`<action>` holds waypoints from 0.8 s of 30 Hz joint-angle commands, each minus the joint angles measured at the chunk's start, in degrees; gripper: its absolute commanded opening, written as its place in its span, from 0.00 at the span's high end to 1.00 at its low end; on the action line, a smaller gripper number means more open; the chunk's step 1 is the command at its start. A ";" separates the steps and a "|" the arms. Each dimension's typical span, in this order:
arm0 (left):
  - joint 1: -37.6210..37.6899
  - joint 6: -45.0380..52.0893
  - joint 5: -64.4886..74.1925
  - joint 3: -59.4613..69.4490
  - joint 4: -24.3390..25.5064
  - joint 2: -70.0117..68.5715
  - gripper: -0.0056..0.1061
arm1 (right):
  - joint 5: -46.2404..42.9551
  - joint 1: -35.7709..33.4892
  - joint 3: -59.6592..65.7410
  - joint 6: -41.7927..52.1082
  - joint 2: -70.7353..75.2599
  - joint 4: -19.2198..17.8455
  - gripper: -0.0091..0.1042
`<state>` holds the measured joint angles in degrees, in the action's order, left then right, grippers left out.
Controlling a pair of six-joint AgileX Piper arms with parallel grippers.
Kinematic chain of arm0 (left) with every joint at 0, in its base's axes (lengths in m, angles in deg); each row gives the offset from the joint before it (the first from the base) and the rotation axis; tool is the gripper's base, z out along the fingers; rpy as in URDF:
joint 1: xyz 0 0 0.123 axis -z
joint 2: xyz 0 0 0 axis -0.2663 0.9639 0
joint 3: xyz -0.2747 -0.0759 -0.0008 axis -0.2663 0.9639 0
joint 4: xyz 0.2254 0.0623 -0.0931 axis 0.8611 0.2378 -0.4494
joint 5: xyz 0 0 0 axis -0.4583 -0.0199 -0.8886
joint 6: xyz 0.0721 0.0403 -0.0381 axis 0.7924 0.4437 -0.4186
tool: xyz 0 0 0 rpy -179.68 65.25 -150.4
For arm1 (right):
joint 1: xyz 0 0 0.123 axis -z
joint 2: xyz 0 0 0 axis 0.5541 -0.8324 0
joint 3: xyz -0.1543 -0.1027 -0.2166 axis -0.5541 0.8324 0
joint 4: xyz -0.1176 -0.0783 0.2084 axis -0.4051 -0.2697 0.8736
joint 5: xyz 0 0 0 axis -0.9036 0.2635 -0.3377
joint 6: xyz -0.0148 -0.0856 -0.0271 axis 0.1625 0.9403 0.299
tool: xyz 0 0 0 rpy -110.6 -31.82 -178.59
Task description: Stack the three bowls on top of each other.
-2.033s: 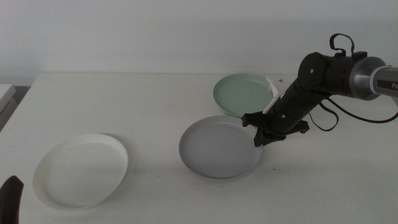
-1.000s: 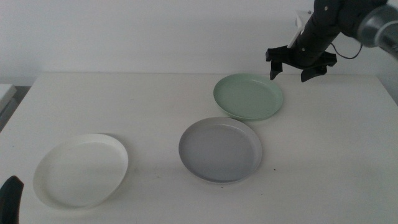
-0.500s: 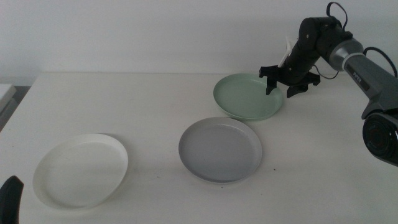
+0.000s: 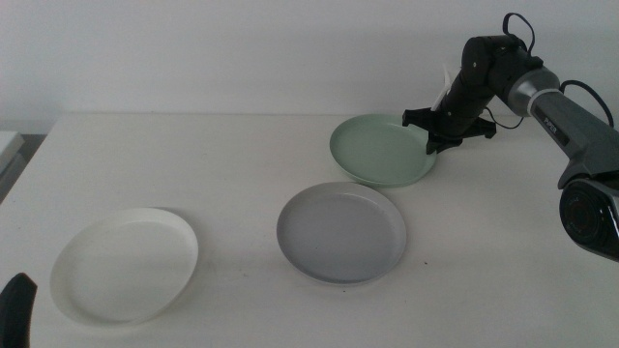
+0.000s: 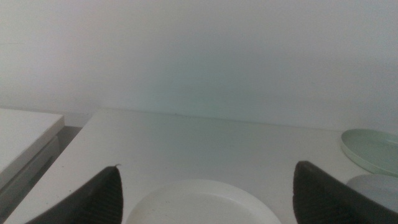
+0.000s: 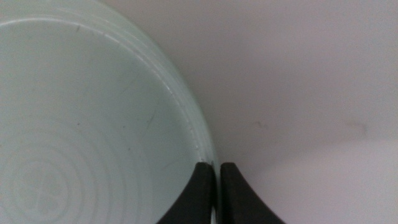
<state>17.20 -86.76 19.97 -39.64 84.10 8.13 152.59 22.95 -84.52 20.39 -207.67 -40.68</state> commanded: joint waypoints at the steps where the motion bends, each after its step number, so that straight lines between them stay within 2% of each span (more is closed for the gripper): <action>1: -0.05 -0.02 -0.74 -0.01 0.00 -0.18 0.11 | -1.32 0.46 -0.30 0.62 1.74 -2.92 0.94; 5: -0.05 -0.02 -0.74 -0.01 0.00 -0.18 0.11 | -3.31 0.23 -0.30 2.55 6.15 -2.50 0.94; 11: -0.05 -0.02 -0.74 -0.01 0.00 -0.18 0.11 | 0.41 -4.59 2.71 4.05 12.70 -1.61 0.94; 14: -0.05 -0.02 -0.74 -0.01 0.00 -0.18 0.11 | -2.27 -8.75 8.96 4.18 17.19 -1.61 0.94; 17: -0.05 -0.02 -0.74 -0.01 0.00 -0.18 0.11 | -8.91 -10.70 18.49 3.92 23.42 -1.38 0.94; 24: -0.05 -0.02 -0.74 -0.01 0.00 -0.18 0.11 | -21.38 -10.95 44.32 7.34 37.79 6.61 0.94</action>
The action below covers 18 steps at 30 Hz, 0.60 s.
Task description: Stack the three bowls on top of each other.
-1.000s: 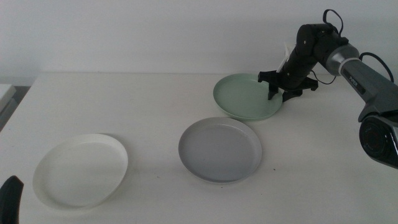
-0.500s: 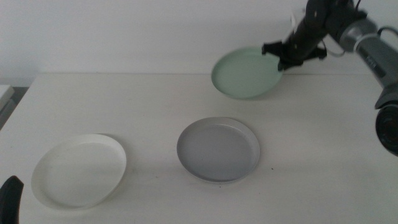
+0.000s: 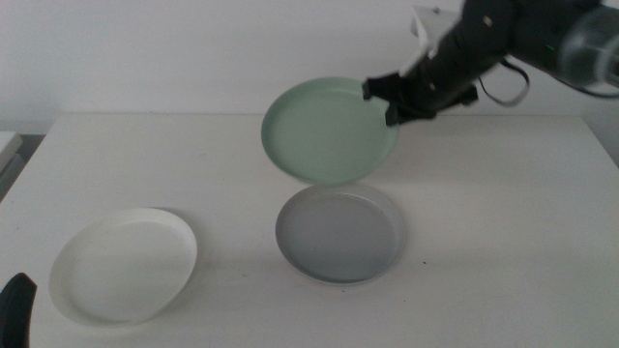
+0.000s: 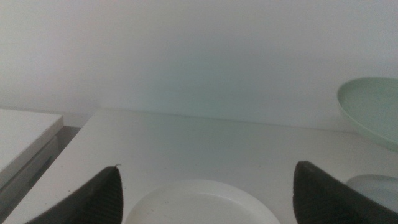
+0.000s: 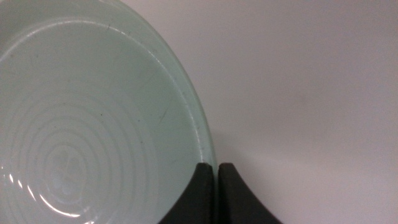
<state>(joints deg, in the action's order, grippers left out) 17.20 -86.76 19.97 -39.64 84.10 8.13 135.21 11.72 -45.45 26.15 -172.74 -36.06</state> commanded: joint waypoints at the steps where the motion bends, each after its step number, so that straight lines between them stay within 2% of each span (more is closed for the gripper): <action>1: -0.05 -0.02 -0.74 -0.01 0.00 -0.18 0.11 | -5.53 0.28 8.88 1.59 3.88 3.02 0.94; 7: -0.05 -0.02 -0.74 -0.01 0.00 -0.18 0.11 | -15.44 0.28 23.56 6.90 6.58 11.69 0.94; 12: -0.05 -0.02 -0.74 -0.01 0.00 -0.18 0.11 | -19.25 0.28 28.12 7.07 6.48 11.95 0.94; 18: -0.05 -0.02 -0.74 -0.01 0.00 -0.18 0.11 | -19.41 0.28 28.73 7.07 5.97 11.73 0.94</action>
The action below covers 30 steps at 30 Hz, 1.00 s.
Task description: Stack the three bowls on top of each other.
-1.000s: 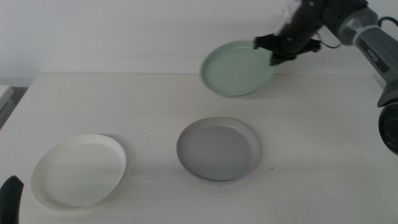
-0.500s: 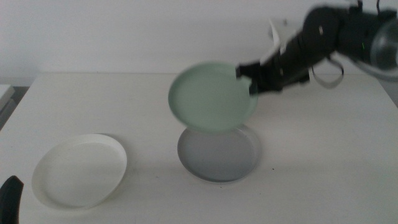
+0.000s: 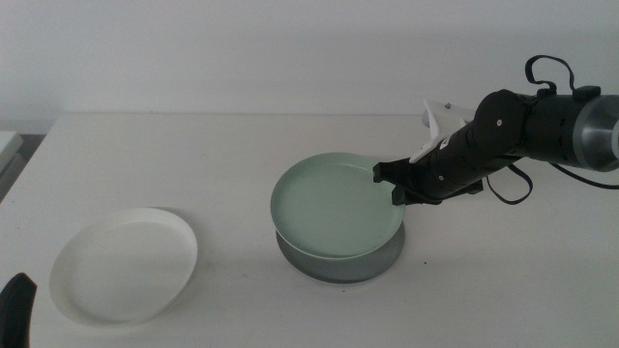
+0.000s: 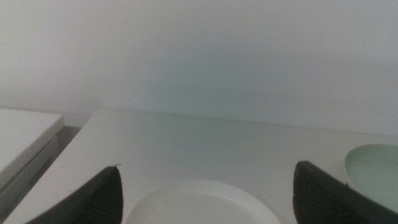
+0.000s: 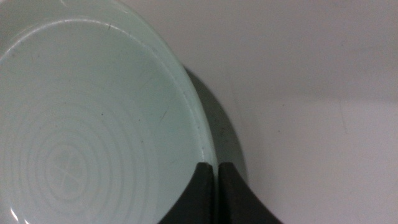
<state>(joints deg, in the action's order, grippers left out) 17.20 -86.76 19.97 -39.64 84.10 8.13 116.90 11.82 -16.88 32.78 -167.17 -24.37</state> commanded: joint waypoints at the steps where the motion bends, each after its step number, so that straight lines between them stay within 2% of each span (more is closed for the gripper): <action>1: -0.05 -0.02 -0.74 -0.01 0.00 -0.18 0.11 | 0.15 0.18 0.16 0.33 -0.28 0.03 0.94; 7: -0.05 -0.02 -0.74 -0.01 0.00 -0.18 0.11 | 1.54 0.18 0.16 0.43 -1.17 0.03 0.94; 9: -0.05 -0.02 -0.74 -0.01 0.00 -0.18 0.11 | 1.42 0.18 0.16 0.43 -1.16 0.03 0.91; 11: -0.05 -0.02 -0.74 -0.01 0.00 -0.18 0.11 | 1.17 0.18 0.16 0.43 -1.16 0.03 0.83; 18: -0.05 -0.02 -0.74 -0.01 0.00 -0.18 0.11 | 2.34 0.18 0.04 2.96 0.56 0.03 0.33; 20: -0.05 -0.02 -0.74 -0.01 0.00 -0.18 0.11 | 3.94 0.18 0.04 6.61 3.22 0.28 0.25; 22: -0.05 -0.02 -0.74 -0.01 0.00 -0.18 0.11 | 5.85 0.18 0.16 10.87 7.82 0.28 0.22; 26: -0.05 -0.02 -0.74 -0.01 0.00 -0.18 0.11 | 8.60 0.18 2.55 16.96 19.36 0.60 0.22; 30: -0.05 -0.02 -0.74 -0.01 0.00 -0.18 0.11 | 6.66 0.18 11.81 24.76 35.69 4.14 0.22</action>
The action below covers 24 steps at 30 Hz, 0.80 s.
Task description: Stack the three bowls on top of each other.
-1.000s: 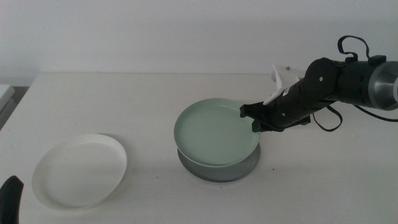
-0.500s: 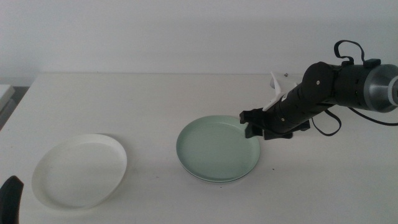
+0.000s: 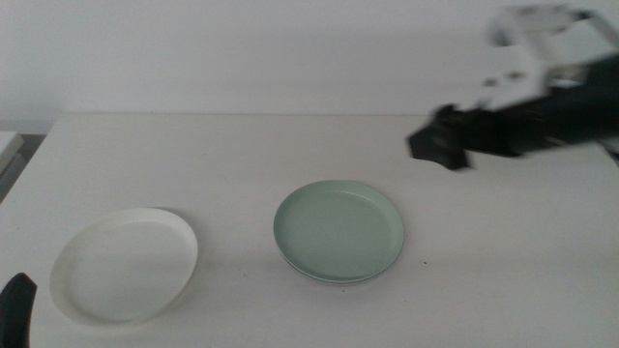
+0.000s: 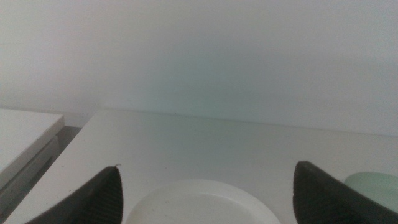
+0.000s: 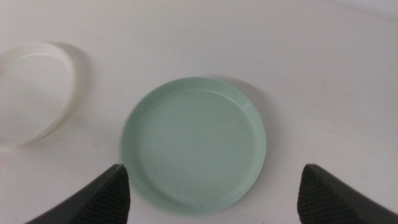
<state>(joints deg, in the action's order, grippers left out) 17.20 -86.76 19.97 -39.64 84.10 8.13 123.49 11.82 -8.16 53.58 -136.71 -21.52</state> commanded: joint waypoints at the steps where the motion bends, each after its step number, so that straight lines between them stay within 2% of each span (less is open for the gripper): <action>1: -0.05 -0.02 -0.74 -0.01 0.00 -0.18 0.11 | -0.25 0.18 5.92 6.13 9.52 2.44 0.22; 4: -0.05 -0.02 -0.74 -0.01 0.00 -0.18 0.11 | -1.82 0.18 12.66 12.56 20.51 7.86 0.22; 6: -0.05 -0.02 -0.74 -0.01 0.00 -0.18 0.11 | -1.93 0.18 14.27 15.36 25.70 10.21 0.22; 10: -0.05 -0.02 -0.74 -0.01 0.00 -0.18 0.11 | -1.41 0.18 14.67 15.63 31.25 10.35 0.22; 24: -0.05 -0.02 -0.74 -0.01 0.00 -0.18 0.11 | 0.75 0.18 14.67 12.11 31.78 11.25 0.22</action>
<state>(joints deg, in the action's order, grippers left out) 17.20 -86.76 19.97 -39.64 84.10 8.13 124.41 11.82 6.24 66.00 -105.18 -10.32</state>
